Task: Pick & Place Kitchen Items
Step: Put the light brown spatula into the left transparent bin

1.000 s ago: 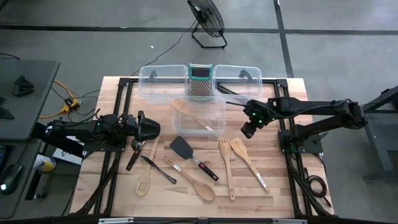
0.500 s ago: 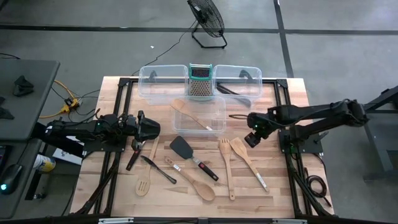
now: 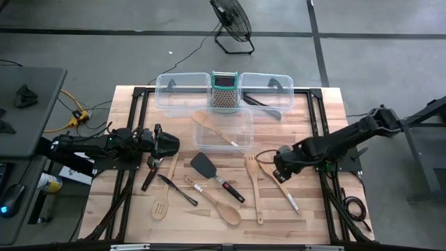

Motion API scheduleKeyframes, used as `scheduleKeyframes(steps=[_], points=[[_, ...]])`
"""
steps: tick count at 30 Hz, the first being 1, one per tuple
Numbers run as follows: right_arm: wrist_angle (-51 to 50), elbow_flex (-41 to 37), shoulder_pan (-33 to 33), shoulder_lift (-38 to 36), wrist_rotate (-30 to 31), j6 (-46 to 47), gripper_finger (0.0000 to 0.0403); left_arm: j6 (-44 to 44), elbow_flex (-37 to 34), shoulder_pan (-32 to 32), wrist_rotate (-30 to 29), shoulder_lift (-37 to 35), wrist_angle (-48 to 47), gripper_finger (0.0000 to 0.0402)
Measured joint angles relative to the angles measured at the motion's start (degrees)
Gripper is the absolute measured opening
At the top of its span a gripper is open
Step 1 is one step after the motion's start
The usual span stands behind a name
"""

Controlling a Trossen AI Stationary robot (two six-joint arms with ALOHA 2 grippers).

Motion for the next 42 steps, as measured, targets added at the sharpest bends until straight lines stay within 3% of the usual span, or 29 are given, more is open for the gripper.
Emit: scheduleKeyframes(steps=[5, 14, 19, 27, 42], points=[[5.5, 0.0, 2.2, 6.3, -0.6, 2.1, 0.0200, 0.0, 0.0, 0.0, 0.0, 0.0, 0.0, 0.0175], [11.1, 0.0, 2.7, 14.0, 2.1, 1.3, 0.0270, 0.0, 0.0, 0.0, 0.0, 0.0, 0.0, 0.0175], [11.8, 0.3, 2.3, 17.6, 2.0, 1.0, 0.0271, 0.0, 0.0, 0.0, 0.0, 0.0, 0.0, 0.0175], [12.3, 0.3, 2.4, 18.5, 3.9, 1.0, 0.0240, 0.0, 0.0, 0.0, 0.0, 0.0, 0.0, 0.0175], [9.8, 0.2, 2.3, 18.8, 6.3, 1.4, 0.0111, 0.0, 0.0, 0.0, 0.0, 0.0, 0.0, 0.0175]])
